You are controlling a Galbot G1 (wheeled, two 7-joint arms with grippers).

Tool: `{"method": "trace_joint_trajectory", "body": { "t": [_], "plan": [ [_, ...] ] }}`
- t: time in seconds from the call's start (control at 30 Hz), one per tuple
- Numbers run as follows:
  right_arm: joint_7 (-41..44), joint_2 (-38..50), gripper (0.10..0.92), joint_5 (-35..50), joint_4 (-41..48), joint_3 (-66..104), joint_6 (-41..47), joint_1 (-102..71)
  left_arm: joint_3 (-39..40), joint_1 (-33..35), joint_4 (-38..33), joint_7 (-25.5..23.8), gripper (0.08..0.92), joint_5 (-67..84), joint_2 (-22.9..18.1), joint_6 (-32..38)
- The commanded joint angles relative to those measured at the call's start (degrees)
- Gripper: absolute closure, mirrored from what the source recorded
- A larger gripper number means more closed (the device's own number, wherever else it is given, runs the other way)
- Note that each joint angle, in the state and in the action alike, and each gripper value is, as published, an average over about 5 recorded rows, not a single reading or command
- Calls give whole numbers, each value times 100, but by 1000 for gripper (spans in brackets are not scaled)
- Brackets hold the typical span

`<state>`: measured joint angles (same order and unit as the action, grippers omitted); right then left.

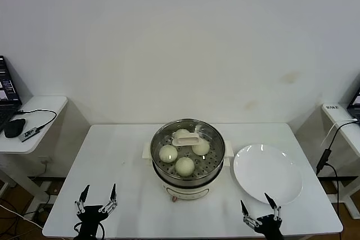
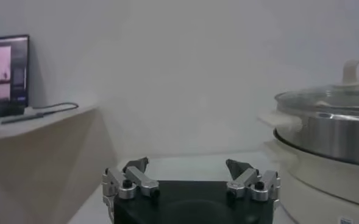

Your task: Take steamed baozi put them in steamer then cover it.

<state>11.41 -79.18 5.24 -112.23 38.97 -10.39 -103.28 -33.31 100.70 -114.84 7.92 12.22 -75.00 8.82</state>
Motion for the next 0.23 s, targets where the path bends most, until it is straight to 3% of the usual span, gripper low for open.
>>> {"method": "trace_joint_trajectory", "body": {
  "t": [0.03,0.23],
  "plan": [
    [-163,-2,203,130,-151,-259,242,-95,13,107,136,-42,177,182,-186,103],
    [-151,5,203,132,-114,-317,223,-84,60,65,147,-67,177,127,-244,92]
  ]
}}
